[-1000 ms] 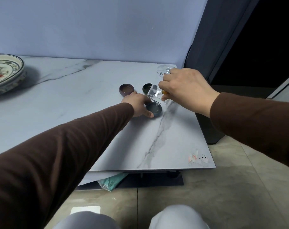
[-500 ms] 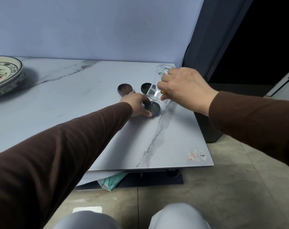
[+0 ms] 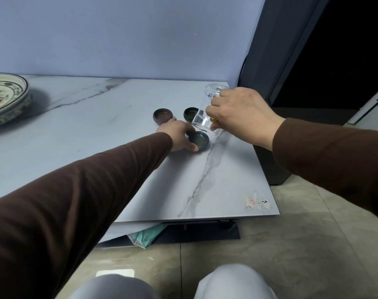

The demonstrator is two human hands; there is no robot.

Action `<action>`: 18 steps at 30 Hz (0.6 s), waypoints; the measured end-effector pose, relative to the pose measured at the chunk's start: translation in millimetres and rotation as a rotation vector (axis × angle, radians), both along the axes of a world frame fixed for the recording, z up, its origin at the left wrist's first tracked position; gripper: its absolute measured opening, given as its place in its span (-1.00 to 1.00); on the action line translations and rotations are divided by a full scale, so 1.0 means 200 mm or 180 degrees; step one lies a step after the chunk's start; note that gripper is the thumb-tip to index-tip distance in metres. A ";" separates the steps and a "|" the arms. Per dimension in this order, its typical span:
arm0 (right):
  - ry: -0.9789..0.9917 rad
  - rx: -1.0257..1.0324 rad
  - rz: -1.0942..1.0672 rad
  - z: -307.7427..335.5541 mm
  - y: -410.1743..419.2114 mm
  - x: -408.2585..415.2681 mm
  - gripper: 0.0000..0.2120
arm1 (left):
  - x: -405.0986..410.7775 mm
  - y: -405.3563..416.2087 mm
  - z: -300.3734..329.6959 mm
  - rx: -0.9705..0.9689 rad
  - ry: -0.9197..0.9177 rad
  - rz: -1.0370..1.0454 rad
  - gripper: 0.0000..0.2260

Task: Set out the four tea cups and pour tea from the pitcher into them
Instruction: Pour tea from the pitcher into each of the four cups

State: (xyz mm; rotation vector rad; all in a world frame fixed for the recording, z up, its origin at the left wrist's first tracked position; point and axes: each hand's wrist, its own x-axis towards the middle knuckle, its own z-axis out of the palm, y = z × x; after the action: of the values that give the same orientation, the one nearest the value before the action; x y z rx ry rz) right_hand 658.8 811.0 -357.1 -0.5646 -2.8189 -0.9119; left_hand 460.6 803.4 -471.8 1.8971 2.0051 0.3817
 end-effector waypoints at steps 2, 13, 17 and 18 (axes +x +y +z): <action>0.0056 -0.0077 -0.0020 -0.01 0.00 0.00 -0.81 | 0.00 0.00 0.00 0.0008 -0.0011 -0.0001 -0.42; 0.1637 -0.1569 -0.1280 -0.14 0.14 0.11 -0.64 | 0.01 -0.01 0.01 -0.0013 -0.0001 -0.0024 -0.41; 0.2339 -0.2464 -0.1968 -0.17 0.20 0.14 -0.55 | 0.01 -0.01 0.01 -0.0087 -0.0005 0.0034 -0.37; 0.2556 -0.2733 -0.2070 -0.17 0.21 0.13 -0.53 | 0.01 -0.01 0.00 -0.0116 0.0019 0.0027 -0.34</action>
State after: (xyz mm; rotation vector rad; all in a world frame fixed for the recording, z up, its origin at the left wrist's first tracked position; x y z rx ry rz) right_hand 685.8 853.5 -391.6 -1.5523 -2.1189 0.5097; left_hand 461.9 800.6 -470.9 1.8706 2.0107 0.3399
